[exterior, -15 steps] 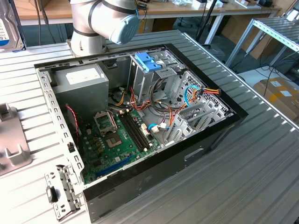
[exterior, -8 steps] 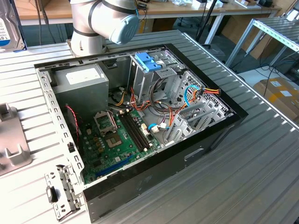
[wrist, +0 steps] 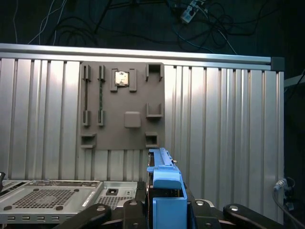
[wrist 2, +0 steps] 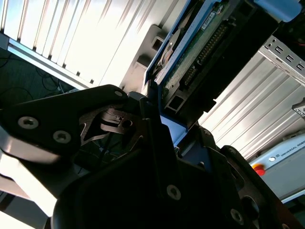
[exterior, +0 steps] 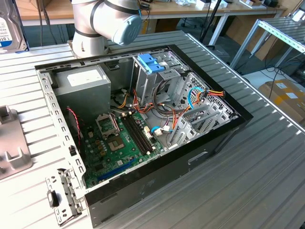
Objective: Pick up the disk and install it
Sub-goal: 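Pick up the disk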
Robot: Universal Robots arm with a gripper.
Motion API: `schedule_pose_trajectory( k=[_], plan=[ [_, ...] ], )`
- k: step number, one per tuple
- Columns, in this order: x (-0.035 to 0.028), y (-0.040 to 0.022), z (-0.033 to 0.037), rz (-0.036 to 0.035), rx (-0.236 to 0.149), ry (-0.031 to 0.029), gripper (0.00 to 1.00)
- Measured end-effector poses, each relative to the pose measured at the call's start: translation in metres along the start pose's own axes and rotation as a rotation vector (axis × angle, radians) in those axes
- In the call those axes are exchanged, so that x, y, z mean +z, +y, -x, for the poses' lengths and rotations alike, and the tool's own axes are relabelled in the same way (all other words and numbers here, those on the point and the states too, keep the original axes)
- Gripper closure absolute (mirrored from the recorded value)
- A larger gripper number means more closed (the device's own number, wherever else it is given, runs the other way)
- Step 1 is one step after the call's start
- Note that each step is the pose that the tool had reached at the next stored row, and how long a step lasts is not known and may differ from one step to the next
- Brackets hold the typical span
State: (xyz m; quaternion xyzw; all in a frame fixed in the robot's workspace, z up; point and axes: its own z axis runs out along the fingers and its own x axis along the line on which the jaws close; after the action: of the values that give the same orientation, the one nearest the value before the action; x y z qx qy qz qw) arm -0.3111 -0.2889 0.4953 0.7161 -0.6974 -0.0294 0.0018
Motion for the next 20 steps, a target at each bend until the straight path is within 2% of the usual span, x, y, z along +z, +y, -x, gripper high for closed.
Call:
schedule_pose_trajectory(
  k=[20],
  plan=[
    [-0.0005, -0.0094, -0.0011, 0.0, 0.0, 0.0, 0.63]
  ],
)
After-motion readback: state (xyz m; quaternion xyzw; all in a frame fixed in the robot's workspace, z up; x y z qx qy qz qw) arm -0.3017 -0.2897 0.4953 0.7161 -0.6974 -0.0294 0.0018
